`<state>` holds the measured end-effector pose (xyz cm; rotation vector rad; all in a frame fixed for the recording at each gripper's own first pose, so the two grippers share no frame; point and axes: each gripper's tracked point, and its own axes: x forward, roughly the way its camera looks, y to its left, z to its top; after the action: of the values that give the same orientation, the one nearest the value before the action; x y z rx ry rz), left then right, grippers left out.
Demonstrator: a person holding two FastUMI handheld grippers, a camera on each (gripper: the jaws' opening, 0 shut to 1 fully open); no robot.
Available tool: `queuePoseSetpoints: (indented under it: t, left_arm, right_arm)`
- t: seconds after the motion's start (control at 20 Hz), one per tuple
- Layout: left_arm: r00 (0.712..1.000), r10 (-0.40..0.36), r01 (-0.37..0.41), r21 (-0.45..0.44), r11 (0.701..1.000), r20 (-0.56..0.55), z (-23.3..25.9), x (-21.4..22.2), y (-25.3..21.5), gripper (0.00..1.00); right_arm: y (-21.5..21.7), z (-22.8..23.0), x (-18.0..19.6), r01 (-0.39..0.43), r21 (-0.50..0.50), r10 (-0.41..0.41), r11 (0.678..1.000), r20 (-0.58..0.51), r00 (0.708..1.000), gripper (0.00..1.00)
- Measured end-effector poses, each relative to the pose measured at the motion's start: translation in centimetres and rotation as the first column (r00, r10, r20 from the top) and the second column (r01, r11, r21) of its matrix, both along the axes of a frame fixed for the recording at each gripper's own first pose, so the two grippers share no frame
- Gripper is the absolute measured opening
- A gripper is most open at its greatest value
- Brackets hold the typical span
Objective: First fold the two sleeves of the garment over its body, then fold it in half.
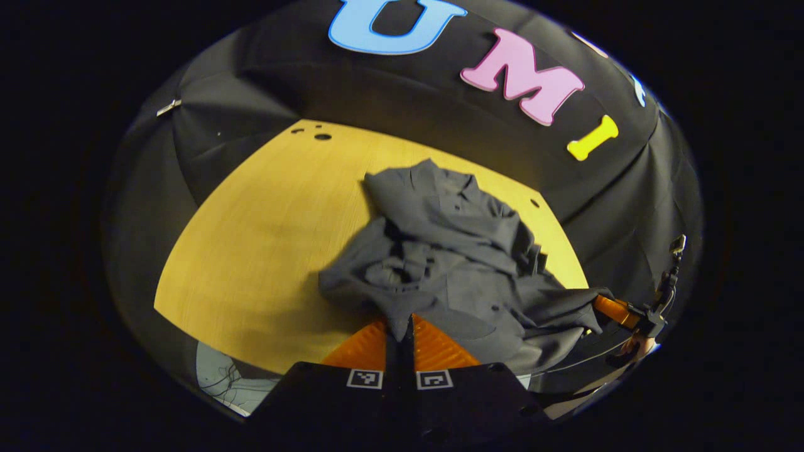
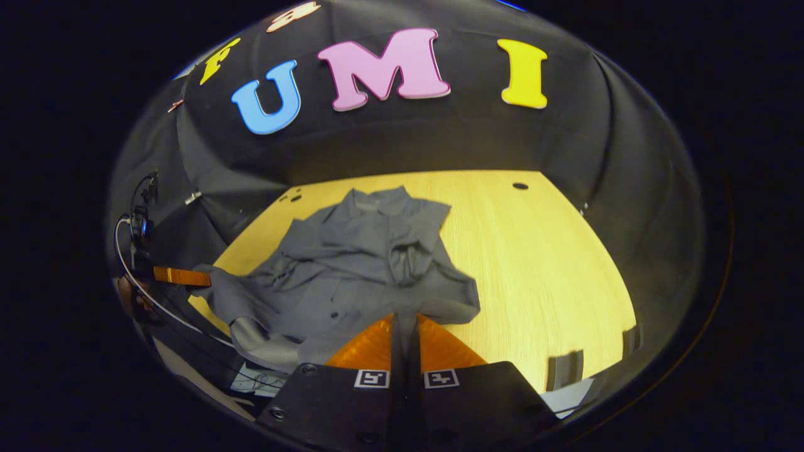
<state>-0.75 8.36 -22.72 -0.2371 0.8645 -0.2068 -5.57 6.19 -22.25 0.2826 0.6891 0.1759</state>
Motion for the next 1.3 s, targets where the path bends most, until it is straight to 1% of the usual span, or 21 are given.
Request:
queuePoseSetpoints:
  t: [0.2,0.3,0.35,0.4,0.45,0.5,0.55,0.65,0.7,0.75,0.8,1.0,1.2,1.3]
  left_arm:
    - [0.996,0.03,-0.028,-0.018,0.999,0.082,2.1,5.2,-0.1,0.06]
    - [0.993,0.036,-0.033,-0.023,0.999,0.115,2.7,7.9,-0.5,0.05]
    - [0.99,0.034,-0.031,-0.022,0.999,0.135,3.3,9.1,-0.7,0.05]
    - [0.988,0.03,-0.028,-0.017,0.999,0.152,3.6,10.4,-0.8,0.05]
    - [0.985,0.031,-0.028,-0.017,0.999,0.169,3.9,11.6,-0.8,0.05]
    - [0.982,0.035,-0.031,-0.023,0.999,0.183,4.4,12.8,-0.9,0.02]
    - [0.98,0.037,-0.033,-0.027,0.999,0.195,4.7,14.2,-1.2,0.06]
    - [0.975,0.037,-0.034,-0.017,0.999,0.219,4.4,17.0,-1.6,0.05]
    - [0.973,0.038,-0.036,-0.012,0.999,0.228,4.2,18.2,-1.7,0.05]
    - [0.971,0.042,-0.041,-0.011,0.999,0.235,3.8,19.4,-1.9,0.08]
    - [0.97,0.049,-0.049,-0.009,0.999,0.239,3.4,20.7,-1.9,0.05]
    - [0.965,0.073,-0.076,0.005,0.997,0.251,1.3,25.6,-2.0,0.05]
    - [0.964,0.064,-0.08,0.056,0.995,0.257,-1.6,30.2,-2.3,0.05]
    - [0.967,0.067,-0.089,0.08,0.993,0.245,-3.4,32.0,-2.2,0.05]
  right_arm:
    - [-1.1,2.2,6.0,0.049,0.018,-0.05,0.999,0.094,0.994,0.05]
    - [-1.4,2.6,8.8,0.058,0.009,-0.059,0.998,0.125,0.99,0.05]
    - [-1.3,2.7,9.9,0.059,0.004,-0.059,0.998,0.14,0.988,0.0]
    - [-1.3,2.8,11.2,0.058,-0.002,-0.057,0.998,0.153,0.987,0.05]
    - [-1.4,2.8,12.6,0.058,-0.012,-0.055,0.998,0.167,0.984,0.05]
    - [-1.4,2.8,13.9,0.058,-0.017,-0.054,0.998,0.176,0.983,0.05]
    - [-1.5,2.8,15.1,0.062,-0.019,-0.057,0.998,0.185,0.981,0.05]
    - [-1.7,2.4,17.6,0.075,-0.026,-0.068,0.997,0.199,0.978,0.05]
    - [-1.9,2.0,18.8,0.081,-0.028,-0.074,0.996,0.202,0.977,0.05]
    - [-1.9,1.5,19.9,0.086,-0.025,-0.079,0.996,0.199,0.977,0.05]
    - [-1.9,0.9,21.1,0.09,-0.017,-0.085,0.996,0.187,0.979,0.05]
    - [-2.0,-1.9,25.3,0.112,-0.006,-0.109,0.994,0.172,0.979,0.05]
    - [-2.2,-5.1,29.5,0.136,0.011,-0.137,0.991,0.15,0.979,0.05]
    - [-2.6,-7.5,30.9,0.148,0.009,-0.148,0.989,0.12,0.982,0.05]
